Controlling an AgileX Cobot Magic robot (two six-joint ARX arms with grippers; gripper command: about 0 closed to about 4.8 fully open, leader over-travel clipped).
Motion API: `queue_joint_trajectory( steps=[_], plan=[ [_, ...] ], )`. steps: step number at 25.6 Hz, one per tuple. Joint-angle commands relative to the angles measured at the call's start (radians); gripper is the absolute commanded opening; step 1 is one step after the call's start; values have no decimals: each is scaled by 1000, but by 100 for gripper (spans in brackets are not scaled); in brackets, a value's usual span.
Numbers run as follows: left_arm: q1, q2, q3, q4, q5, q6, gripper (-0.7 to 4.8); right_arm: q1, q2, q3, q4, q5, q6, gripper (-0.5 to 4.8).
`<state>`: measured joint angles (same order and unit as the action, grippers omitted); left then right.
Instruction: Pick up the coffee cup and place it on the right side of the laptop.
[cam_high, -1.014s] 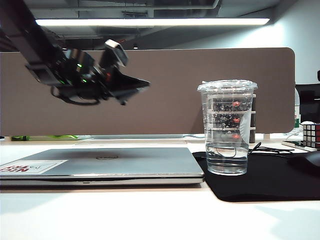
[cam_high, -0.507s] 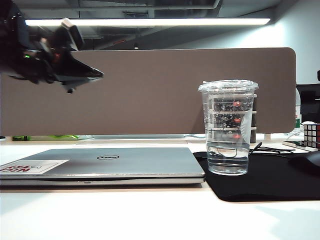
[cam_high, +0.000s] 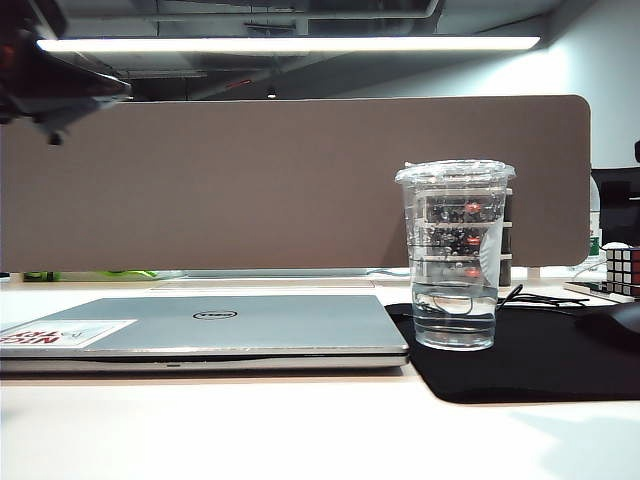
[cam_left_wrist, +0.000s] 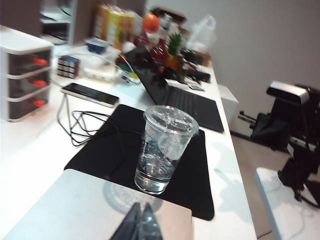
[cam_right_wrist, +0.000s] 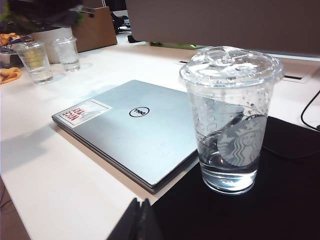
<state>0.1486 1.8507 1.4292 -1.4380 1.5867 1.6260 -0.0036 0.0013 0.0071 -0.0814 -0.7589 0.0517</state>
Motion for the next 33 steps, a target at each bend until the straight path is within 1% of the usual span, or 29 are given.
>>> queue_joint_trajectory(
  steps=[1,3,7,10,14,16,18,21,22,25,28,32,33],
  plan=[
    [42,-60,-66,-15,23,-11,-5,0,-2,-6,13,1,-3,-1],
    [68,-92,-103,-15,27,-20,-4,0,-2,-6,15,-2,-2,-1],
    [117,-155,-157,-15,26,-82,-4,0,-2,-6,25,-1,-2,-1],
    [157,-272,-243,-15,27,-86,-5,0,-2,-6,34,-1,-3,-1],
    [165,-404,-332,-15,28,-92,-5,0,-2,-6,33,-2,-3,-1],
    [167,-533,-408,-15,28,-91,-5,0,-2,-6,33,-2,-2,-1],
    [171,-596,-438,-14,27,-96,-4,0,-2,-6,34,-2,-3,-1],
    [190,-684,-472,-14,27,-137,-4,1,-2,-6,33,-2,-3,-1],
    [213,-748,-494,-14,27,-164,-5,0,-2,-6,34,-2,-4,-1],
    [256,-837,-525,-14,26,-195,-5,1,-2,-6,33,-2,-3,-1],
    [334,-939,-558,-13,27,-249,-5,1,-2,-6,34,-2,-4,-1],
    [455,-1085,-601,-13,29,-268,-5,0,-2,-6,33,0,-8,-1],
    [512,-1143,-606,-13,29,-272,-5,0,-2,-6,34,6,-14,-1]
  ],
)
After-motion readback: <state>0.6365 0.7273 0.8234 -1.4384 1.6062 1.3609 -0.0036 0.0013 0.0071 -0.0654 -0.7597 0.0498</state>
